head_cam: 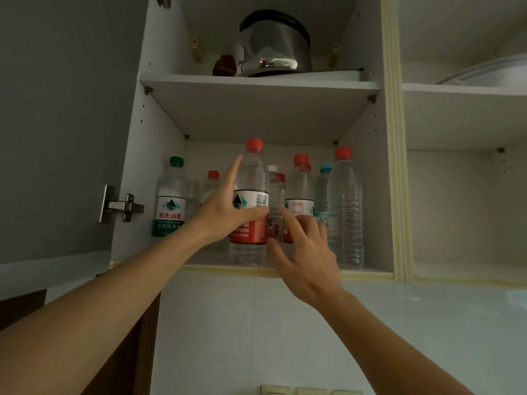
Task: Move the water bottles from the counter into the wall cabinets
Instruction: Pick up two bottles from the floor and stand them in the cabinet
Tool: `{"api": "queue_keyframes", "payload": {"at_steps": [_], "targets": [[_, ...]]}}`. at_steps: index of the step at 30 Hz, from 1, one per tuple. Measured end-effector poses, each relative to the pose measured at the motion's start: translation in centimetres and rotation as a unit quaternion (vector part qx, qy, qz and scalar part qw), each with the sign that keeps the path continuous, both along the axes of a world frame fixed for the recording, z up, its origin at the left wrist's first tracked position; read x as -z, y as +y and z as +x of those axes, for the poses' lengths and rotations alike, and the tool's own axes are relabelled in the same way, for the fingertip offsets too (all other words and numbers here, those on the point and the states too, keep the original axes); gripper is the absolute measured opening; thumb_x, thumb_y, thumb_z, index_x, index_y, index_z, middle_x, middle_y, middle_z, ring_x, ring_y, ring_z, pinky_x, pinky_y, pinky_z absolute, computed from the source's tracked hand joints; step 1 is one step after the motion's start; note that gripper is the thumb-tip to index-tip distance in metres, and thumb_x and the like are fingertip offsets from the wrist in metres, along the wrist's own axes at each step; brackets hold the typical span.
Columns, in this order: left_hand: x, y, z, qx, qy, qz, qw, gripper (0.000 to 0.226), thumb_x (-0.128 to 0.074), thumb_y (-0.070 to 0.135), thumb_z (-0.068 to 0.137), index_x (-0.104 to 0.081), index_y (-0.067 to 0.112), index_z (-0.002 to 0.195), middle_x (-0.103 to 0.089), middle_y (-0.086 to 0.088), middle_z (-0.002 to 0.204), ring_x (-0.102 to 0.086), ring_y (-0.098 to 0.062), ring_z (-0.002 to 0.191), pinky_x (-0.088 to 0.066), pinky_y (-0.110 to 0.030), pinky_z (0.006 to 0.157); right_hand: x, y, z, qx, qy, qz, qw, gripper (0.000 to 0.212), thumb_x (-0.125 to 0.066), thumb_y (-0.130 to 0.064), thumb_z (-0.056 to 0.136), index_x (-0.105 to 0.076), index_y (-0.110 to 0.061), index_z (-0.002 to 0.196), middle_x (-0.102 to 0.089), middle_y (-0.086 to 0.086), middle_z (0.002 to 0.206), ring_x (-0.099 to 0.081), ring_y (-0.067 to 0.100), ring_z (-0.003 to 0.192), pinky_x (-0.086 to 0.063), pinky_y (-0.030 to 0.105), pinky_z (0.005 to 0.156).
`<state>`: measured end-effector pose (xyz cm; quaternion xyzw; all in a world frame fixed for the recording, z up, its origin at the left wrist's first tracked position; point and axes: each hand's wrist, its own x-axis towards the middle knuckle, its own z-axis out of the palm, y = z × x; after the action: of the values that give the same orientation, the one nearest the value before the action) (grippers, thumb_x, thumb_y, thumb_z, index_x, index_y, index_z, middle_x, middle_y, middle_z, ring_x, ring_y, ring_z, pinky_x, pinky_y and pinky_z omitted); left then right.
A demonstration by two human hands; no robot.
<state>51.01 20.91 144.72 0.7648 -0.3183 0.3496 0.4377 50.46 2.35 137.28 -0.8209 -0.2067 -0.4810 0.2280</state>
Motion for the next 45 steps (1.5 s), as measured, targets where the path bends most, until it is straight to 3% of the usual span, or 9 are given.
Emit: {"api": "queue_keyframes", "payload": {"at_steps": [3,8,11,17,29,34,37,41,45], "targets": [[-0.1,1.3,0.4,-0.035,0.009,0.018,0.999,0.115,-0.081,0.03,0.083,0.005,0.047,0.157,-0.016,0.002,0.168,-0.03,-0.023,0.148,-0.04,-0.05,0.113,-0.1,0.9,0.1,0.075,-0.004,0.018,0.997,0.075,-0.056,-0.05,0.092,-0.018,-0.034,0.154,-0.032,0.003,0.145,-0.034,0.026,0.131,-0.056,0.043,0.084],[0.2,4.1,2.1,-0.094,0.025,0.004,0.995,0.116,-0.08,0.035,0.083,0.009,0.051,0.155,-0.015,0.004,0.168,-0.035,-0.024,0.144,-0.041,-0.046,0.105,-1.0,2.3,0.6,0.128,0.061,0.064,0.988,0.09,-0.064,-0.054,0.09,-0.007,-0.023,0.153,-0.023,0.018,0.154,-0.034,0.042,0.137,-0.045,0.054,0.105],[0.6,5.4,3.1,-0.118,0.016,-0.004,0.993,0.116,-0.08,0.039,0.082,0.009,0.052,0.154,-0.019,0.006,0.166,-0.036,-0.01,0.133,-0.039,-0.036,0.097,-2.2,2.8,0.8,0.098,0.111,0.136,0.98,0.101,-0.071,-0.05,0.087,-0.001,-0.021,0.154,-0.021,0.019,0.154,-0.032,0.044,0.138,-0.036,0.056,0.11],[1.2,6.3,4.1,-0.103,0.016,-0.028,0.994,0.111,-0.078,0.037,0.084,0.006,0.055,0.154,-0.018,0.007,0.167,-0.032,-0.022,0.145,-0.036,-0.046,0.11,-1.8,2.7,0.9,-0.004,0.066,0.237,0.969,0.097,-0.078,-0.033,0.083,-0.015,-0.02,0.155,-0.03,0.012,0.144,-0.045,0.034,0.127,-0.049,0.052,0.102],[0.9,7.0,4.4,-0.133,0.023,-0.018,0.991,0.114,-0.079,0.036,0.082,0.007,0.05,0.156,-0.023,0.002,0.166,-0.039,-0.025,0.142,-0.041,-0.046,0.106,-4.1,2.5,2.2,0.023,0.179,0.216,0.96,0.08,-0.081,-0.047,0.079,-0.038,-0.018,0.139,-0.057,0.011,0.129,-0.06,0.034,0.116,-0.053,0.055,0.096],[0.7,7.2,5.4,-0.198,0.015,-0.008,0.98,0.119,-0.083,0.035,0.08,0.006,0.041,0.159,-0.046,-0.009,0.152,-0.058,-0.015,0.112,-0.051,-0.034,0.089,-4.3,3.9,2.9,-0.036,0.18,0.181,0.966,0.064,-0.086,-0.037,0.077,-0.052,-0.02,0.128,-0.066,0.002,0.117,-0.066,0.02,0.103,-0.058,0.04,0.087],[0.9,7.3,5.9,-0.269,0.0,-0.001,0.963,0.114,-0.083,0.031,0.081,-0.001,0.035,0.16,-0.035,-0.013,0.153,-0.037,-0.036,0.137,-0.042,-0.058,0.107,-4.5,5.7,3.3,-0.086,0.196,0.148,0.966,0.06,-0.087,-0.034,0.076,-0.054,-0.021,0.125,-0.067,-0.004,0.108,-0.066,0.013,0.095,-0.055,0.027,0.076],[1.8,8.1,6.9,-0.274,-0.009,-0.032,0.961,0.103,-0.084,0.019,0.08,-0.016,0.028,0.158,-0.03,-0.012,0.15,-0.037,-0.033,0.136,-0.043,-0.053,0.109,-5.3,7.8,4.3,-0.087,0.223,0.119,0.964,0.059,-0.086,-0.034,0.078,-0.052,-0.019,0.124,-0.066,0.0,0.112,-0.066,0.018,0.1,-0.058,0.037,0.089],[2.3,8.6,7.4,-0.286,-0.03,-0.05,0.957,0.099,-0.085,0.017,0.078,-0.023,0.026,0.155,-0.037,-0.009,0.145,-0.044,-0.025,0.13,-0.046,-0.045,0.105,-6.5,9.3,5.4,-0.078,0.253,0.074,0.961,0.062,-0.085,-0.034,0.079,-0.05,-0.015,0.126,-0.062,0.004,0.117,-0.062,0.019,0.1,-0.054,0.031,0.083]]}}
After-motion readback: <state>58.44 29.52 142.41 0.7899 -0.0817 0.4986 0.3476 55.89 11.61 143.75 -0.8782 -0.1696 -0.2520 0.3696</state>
